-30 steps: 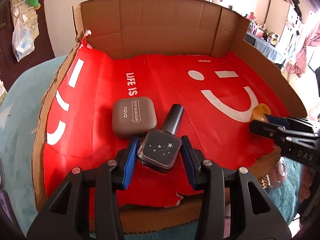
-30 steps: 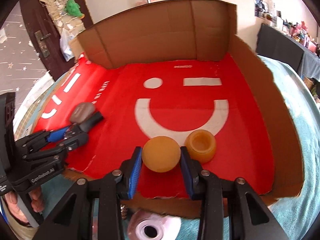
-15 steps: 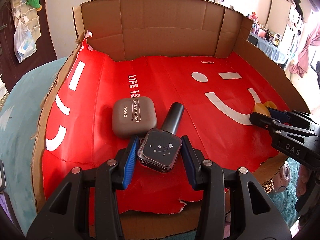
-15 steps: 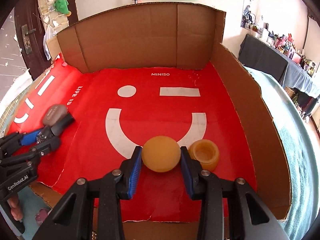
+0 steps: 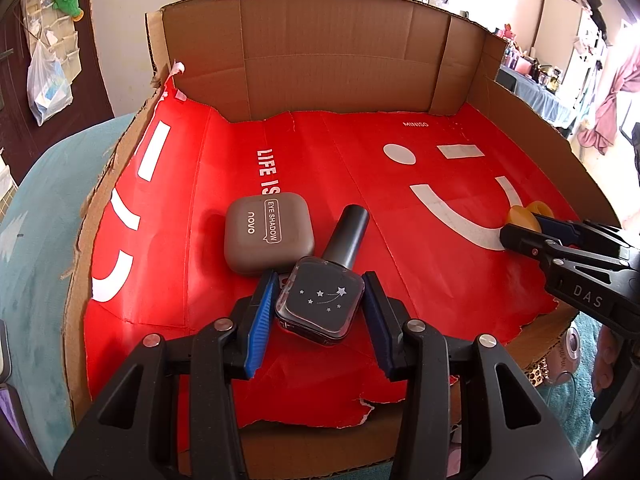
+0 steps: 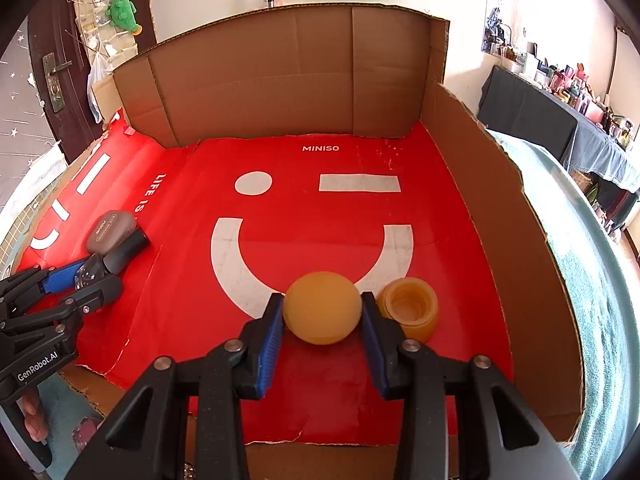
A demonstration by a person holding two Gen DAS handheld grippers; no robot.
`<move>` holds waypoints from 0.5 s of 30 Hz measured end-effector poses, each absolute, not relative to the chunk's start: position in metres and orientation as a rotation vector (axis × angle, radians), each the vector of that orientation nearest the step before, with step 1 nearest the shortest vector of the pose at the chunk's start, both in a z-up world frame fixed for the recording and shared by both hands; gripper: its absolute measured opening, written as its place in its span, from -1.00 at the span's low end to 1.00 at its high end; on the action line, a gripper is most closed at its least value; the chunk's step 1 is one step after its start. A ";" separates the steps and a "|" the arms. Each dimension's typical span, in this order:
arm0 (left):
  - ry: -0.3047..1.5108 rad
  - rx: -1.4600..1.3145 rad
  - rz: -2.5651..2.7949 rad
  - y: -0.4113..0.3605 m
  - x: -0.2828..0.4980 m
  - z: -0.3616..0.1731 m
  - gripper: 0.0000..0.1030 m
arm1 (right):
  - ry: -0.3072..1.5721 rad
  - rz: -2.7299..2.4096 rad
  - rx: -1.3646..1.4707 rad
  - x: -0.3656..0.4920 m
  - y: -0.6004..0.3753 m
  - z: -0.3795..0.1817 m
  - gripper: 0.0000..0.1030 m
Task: Organize rigid objects
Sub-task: 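Open the left tool releasing the nail polish while the right tool releases the sponge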
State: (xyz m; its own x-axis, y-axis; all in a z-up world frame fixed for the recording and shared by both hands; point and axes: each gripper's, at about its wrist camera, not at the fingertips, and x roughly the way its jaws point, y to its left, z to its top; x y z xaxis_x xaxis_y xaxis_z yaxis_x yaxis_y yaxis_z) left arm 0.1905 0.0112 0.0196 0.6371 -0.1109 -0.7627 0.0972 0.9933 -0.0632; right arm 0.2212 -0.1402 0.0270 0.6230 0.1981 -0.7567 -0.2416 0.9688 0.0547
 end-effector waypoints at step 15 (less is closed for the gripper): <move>0.866 0.033 -0.081 0.008 0.191 0.016 0.30 | 0.867 0.255 -0.045 0.222 -0.140 0.027 0.02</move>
State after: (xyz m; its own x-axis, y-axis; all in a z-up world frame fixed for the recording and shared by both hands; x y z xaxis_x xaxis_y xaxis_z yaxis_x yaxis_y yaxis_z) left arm 0.1906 0.0078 0.0157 0.6449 -0.0580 -0.7621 0.0846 0.9964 -0.0042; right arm 0.2216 -0.1401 0.0272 0.6188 0.2033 -0.7588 -0.2395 0.9688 0.0642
